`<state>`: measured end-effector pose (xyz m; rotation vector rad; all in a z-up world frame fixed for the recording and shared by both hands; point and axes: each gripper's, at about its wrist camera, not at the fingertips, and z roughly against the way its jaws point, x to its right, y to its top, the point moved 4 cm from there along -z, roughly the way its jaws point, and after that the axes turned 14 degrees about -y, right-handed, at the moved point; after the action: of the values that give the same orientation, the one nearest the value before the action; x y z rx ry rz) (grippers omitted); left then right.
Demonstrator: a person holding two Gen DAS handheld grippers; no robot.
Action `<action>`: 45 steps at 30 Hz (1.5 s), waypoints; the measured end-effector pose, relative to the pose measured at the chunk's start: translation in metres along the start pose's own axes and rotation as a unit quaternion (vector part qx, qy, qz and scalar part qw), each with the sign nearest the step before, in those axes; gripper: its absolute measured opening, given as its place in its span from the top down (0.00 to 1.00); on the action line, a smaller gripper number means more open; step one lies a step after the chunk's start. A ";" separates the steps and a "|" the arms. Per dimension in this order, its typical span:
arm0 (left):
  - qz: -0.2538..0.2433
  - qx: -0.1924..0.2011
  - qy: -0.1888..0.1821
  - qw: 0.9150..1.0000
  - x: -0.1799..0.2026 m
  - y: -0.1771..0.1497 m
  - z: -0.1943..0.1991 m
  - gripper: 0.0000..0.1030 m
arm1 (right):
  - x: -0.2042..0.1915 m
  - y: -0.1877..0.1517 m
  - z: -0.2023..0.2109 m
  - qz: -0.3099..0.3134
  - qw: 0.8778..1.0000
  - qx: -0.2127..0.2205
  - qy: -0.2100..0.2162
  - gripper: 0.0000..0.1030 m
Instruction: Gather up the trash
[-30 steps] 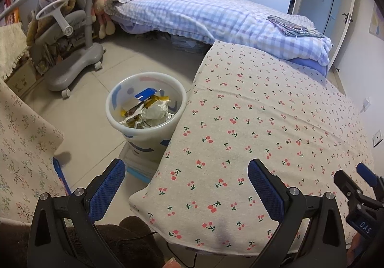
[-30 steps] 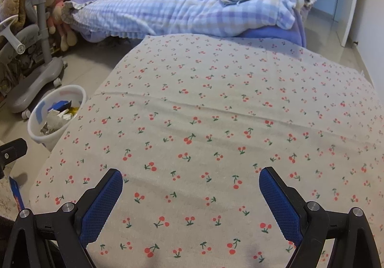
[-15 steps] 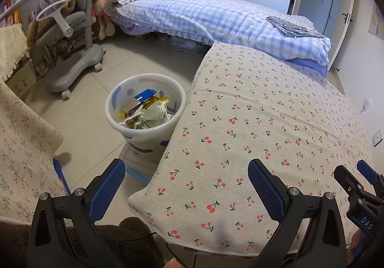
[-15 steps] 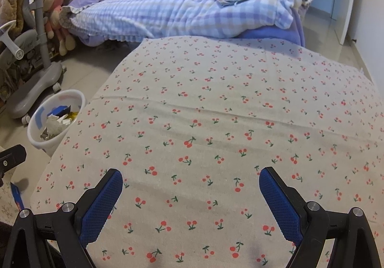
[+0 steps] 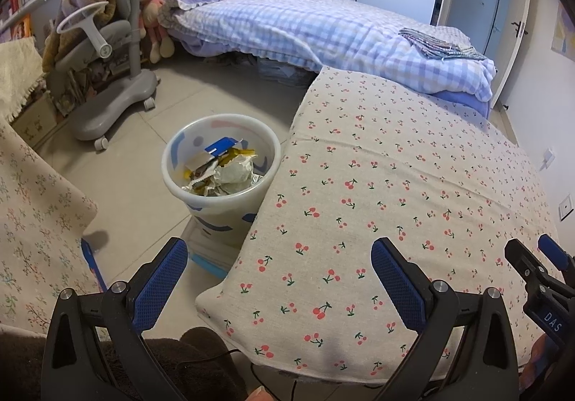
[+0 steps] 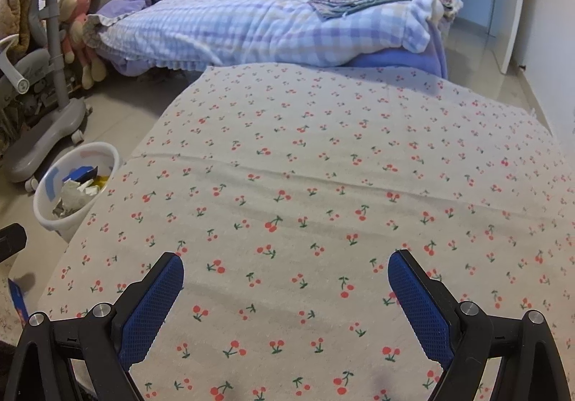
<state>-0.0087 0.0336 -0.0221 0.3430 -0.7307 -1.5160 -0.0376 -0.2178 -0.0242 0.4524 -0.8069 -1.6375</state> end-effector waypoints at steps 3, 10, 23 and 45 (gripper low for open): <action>-0.002 0.001 0.000 1.000 0.002 0.000 0.000 0.00 | 0.000 0.000 0.000 0.001 1.000 0.001 0.001 0.08; -0.011 0.004 0.004 1.000 0.006 -0.001 0.000 0.00 | -0.001 0.001 0.000 0.002 1.000 0.001 0.003 0.08; -0.019 0.010 0.007 1.000 0.009 -0.002 0.001 0.00 | -0.004 0.002 -0.001 0.003 1.000 0.000 0.005 0.08; -0.005 -0.001 0.002 1.000 0.005 -0.001 -0.001 0.00 | -0.008 0.000 -0.008 0.011 1.000 -0.006 0.005 0.07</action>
<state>-0.0093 0.0288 -0.0228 0.3489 -0.7262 -1.5244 -0.0310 -0.2122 -0.0307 0.4416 -0.7905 -1.6175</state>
